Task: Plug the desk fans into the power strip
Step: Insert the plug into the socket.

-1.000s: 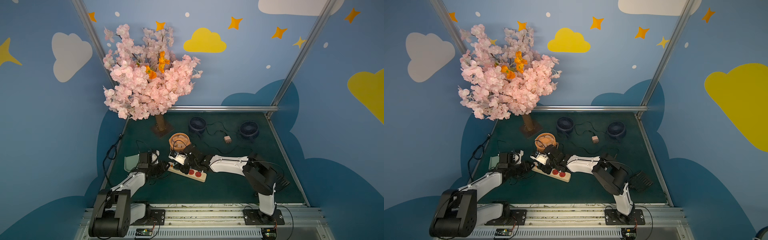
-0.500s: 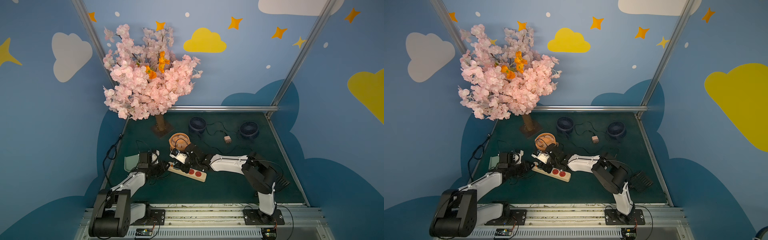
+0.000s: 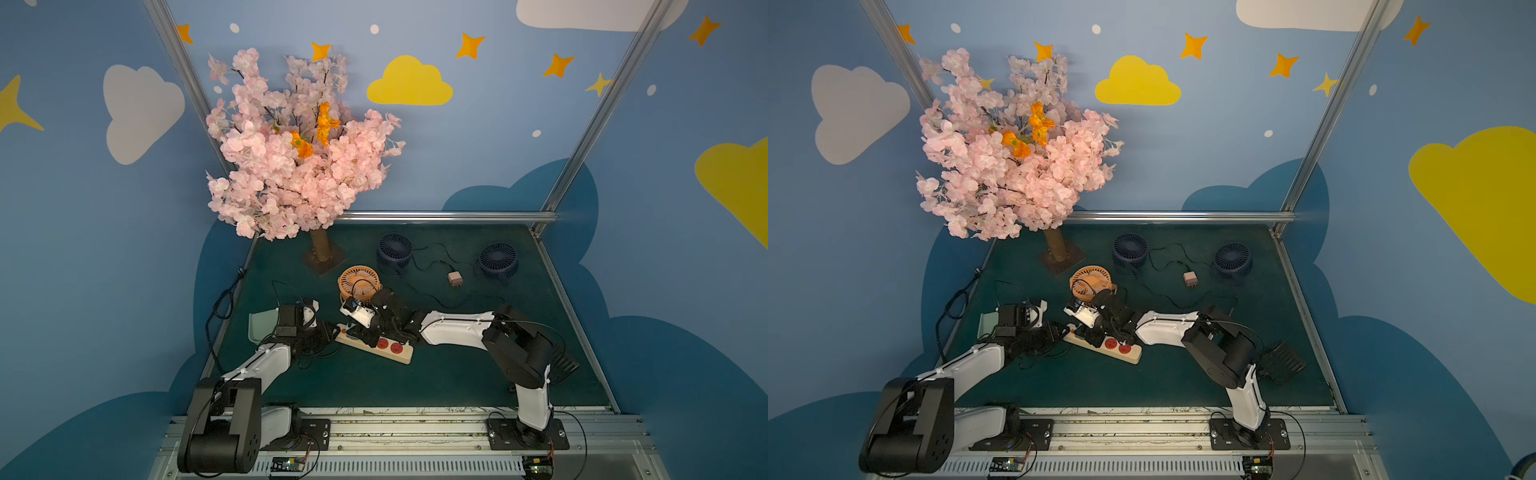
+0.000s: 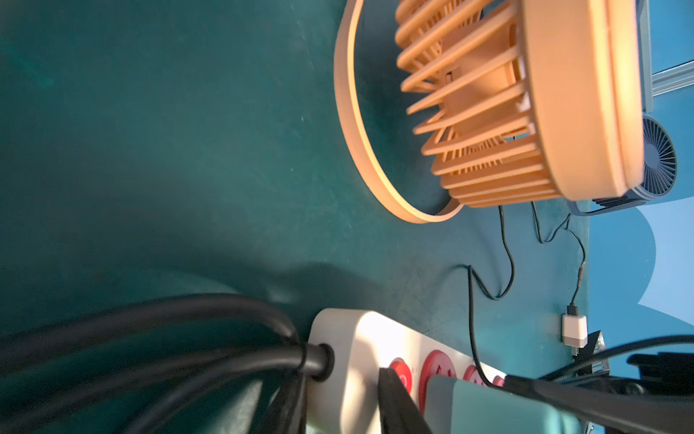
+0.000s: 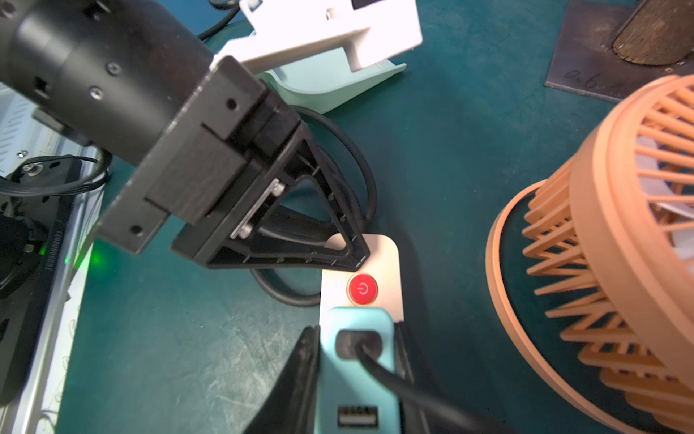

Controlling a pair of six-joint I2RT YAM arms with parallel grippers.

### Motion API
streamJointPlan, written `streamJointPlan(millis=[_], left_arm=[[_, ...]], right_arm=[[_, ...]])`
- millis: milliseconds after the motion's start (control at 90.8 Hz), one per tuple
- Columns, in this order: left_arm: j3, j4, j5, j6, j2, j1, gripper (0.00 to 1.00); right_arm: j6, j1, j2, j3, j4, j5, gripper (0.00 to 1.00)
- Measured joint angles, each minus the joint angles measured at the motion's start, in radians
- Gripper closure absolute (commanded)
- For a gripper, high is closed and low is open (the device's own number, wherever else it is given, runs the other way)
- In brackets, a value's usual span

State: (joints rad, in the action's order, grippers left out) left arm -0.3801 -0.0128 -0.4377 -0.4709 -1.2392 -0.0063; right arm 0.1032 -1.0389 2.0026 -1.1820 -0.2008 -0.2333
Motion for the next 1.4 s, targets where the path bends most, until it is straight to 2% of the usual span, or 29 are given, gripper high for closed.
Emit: streamJointPlan(millis=[529, 683, 870, 1200, 1267, 1377, 1399], left_arm=[[-0.014, 0.016, -0.011, 0.007, -0.01, 0.004, 0.65], [-0.014, 0.016, -0.012, 0.011, -0.01, -0.002, 0.65], [-0.014, 0.023, -0.011, 0.011, -0.003, -0.002, 0.65], [-0.002, 0.034, -0.012, 0.011, 0.023, -0.002, 0.63], [-0.002, 0.034, -0.013, 0.011, 0.024, -0.002, 0.62], [0.002, 0.034, -0.016, 0.011, 0.037, -0.003, 0.61], [0.003, 0.034, -0.016, 0.011, 0.041, -0.003, 0.6]], right_arm=[[-0.08, -0.017, -0.034, 0.089, -0.11, 0.056, 1.0], [-0.061, -0.024, -0.044, 0.089, -0.095, 0.066, 1.0], [-0.029, -0.04, -0.025, 0.006, 0.035, 0.077, 1.0], [-0.025, -0.05, -0.054, 0.024, 0.034, 0.104, 1.0], [-0.025, -0.05, -0.055, 0.007, 0.061, 0.11, 0.9], [-0.028, -0.053, -0.055, -0.048, 0.148, 0.114, 0.61], [-0.029, -0.054, -0.055, -0.06, 0.172, 0.114, 0.51]])
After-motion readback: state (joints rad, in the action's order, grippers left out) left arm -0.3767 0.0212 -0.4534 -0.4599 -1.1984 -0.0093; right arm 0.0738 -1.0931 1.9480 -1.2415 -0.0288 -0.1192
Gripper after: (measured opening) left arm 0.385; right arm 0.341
